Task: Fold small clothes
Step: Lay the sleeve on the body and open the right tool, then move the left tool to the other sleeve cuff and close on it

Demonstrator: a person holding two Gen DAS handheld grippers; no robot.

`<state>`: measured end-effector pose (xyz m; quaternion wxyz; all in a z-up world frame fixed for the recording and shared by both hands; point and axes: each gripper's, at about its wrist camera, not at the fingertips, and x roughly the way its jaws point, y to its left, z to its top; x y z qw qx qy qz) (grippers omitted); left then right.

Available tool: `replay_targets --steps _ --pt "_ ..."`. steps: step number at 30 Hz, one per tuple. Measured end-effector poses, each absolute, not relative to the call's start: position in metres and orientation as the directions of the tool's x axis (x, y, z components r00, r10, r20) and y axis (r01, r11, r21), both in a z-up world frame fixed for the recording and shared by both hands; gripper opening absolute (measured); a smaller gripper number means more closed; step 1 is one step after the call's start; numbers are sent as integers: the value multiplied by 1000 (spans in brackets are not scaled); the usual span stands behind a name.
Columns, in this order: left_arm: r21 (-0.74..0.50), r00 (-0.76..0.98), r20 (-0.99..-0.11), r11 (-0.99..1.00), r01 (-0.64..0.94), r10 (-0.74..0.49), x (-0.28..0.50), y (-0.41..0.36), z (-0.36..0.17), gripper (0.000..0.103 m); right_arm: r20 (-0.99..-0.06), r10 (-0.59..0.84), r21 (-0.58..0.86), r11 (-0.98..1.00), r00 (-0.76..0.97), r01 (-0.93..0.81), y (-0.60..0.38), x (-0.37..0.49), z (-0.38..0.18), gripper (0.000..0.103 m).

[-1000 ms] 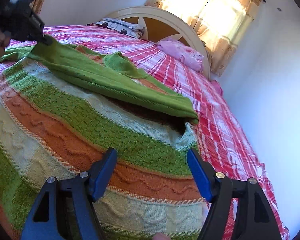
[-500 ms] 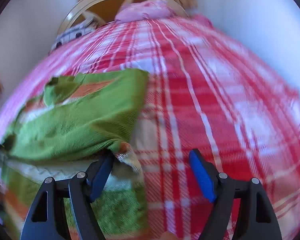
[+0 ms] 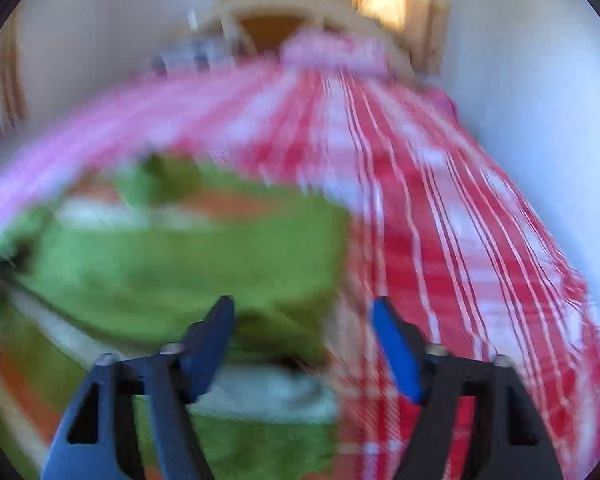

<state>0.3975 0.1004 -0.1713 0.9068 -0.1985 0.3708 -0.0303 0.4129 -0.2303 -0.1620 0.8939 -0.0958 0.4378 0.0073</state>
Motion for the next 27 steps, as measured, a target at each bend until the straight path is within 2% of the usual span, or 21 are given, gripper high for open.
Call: replay_targets --steps 1,3,7,10,12,15,17,19,20,22,25,27 --pt "-394 733 -645 916 -78 -215 396 101 -170 57 -789 -52 -135 987 612 -89 -237 410 -167 58" --pt "-409 747 -623 911 -58 -233 393 100 -169 64 -788 -45 -119 990 615 -80 -244 404 -168 58" --pt "-411 753 -610 911 -35 -246 392 97 -169 70 -790 -95 -179 980 605 -81 -236 401 -155 58" --pt "-399 762 -602 917 -29 -238 389 94 -168 75 -717 -154 -243 969 680 -37 -221 386 -131 60" --pt "-397 766 -599 917 -28 -236 388 94 -168 77 -687 -109 -227 971 719 -69 -204 381 -119 60" --pt "-424 793 -566 904 -48 -224 382 103 -166 81 -747 -17 -167 972 665 -164 -180 387 -132 61" --pt "-471 814 -530 881 -49 -238 375 112 -166 82 -795 -16 -159 970 606 -183 -174 392 -157 61" --pt "-498 823 -513 866 -53 -245 372 118 -167 85 -779 2 -127 979 627 -161 -180 387 -170 61" --pt "-509 827 -507 859 -57 -245 371 120 -168 87 -777 11 -113 981 630 -157 -181 386 -172 61" --pt "-508 830 -513 857 -88 -219 372 121 -167 102 -779 14 -101 984 626 -149 -185 385 -168 61" --pt "-513 828 -525 850 -121 -199 374 124 -168 102 -761 46 -66 987 647 -148 -176 385 -151 62" --pt "-495 823 -542 857 -146 -173 374 123 -168 102 -744 107 -10 985 660 -171 -168 388 -145 70"
